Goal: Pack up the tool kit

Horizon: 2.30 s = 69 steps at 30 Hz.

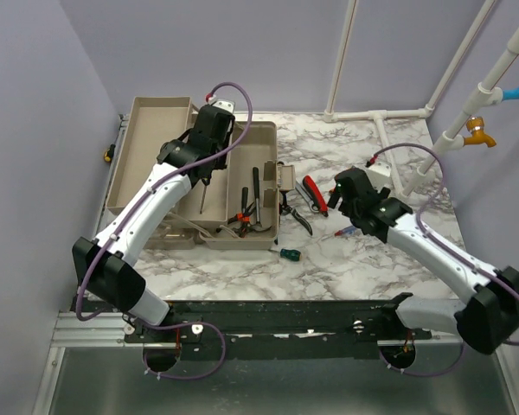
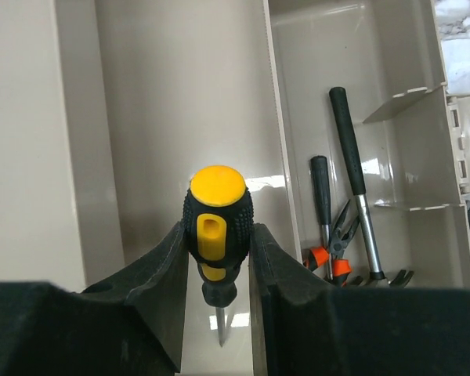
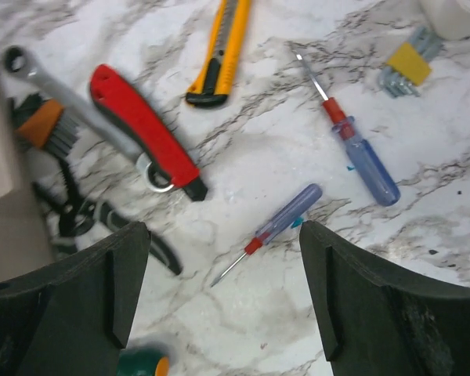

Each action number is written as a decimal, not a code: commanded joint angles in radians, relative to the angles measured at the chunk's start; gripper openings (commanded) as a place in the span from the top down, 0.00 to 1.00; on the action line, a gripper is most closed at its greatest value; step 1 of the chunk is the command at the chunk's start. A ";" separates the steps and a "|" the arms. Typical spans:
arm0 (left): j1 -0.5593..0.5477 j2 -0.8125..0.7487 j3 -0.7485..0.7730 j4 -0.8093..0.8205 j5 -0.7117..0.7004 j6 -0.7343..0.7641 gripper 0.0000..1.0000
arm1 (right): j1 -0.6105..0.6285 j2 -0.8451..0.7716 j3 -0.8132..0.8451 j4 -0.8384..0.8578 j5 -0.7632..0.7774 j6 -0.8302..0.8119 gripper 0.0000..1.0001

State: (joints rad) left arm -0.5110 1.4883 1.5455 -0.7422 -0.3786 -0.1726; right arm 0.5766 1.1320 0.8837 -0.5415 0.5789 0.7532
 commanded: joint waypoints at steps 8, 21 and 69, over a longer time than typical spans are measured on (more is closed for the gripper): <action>0.029 -0.006 0.019 -0.018 0.137 -0.059 0.30 | -0.155 0.364 0.239 -0.026 0.079 0.058 0.15; 0.024 -0.435 -0.355 0.301 0.511 -0.187 0.03 | -0.258 0.693 0.458 0.043 -0.054 -0.032 0.17; -0.223 -0.419 -0.724 0.880 0.644 -0.697 0.09 | -0.242 -0.233 -0.355 0.774 -1.076 -0.268 0.99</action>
State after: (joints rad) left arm -0.7055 0.9989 0.8406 -0.0364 0.3119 -0.7765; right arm 0.3283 0.9600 0.5632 0.1062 -0.4324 0.4992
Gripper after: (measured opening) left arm 0.932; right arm 0.291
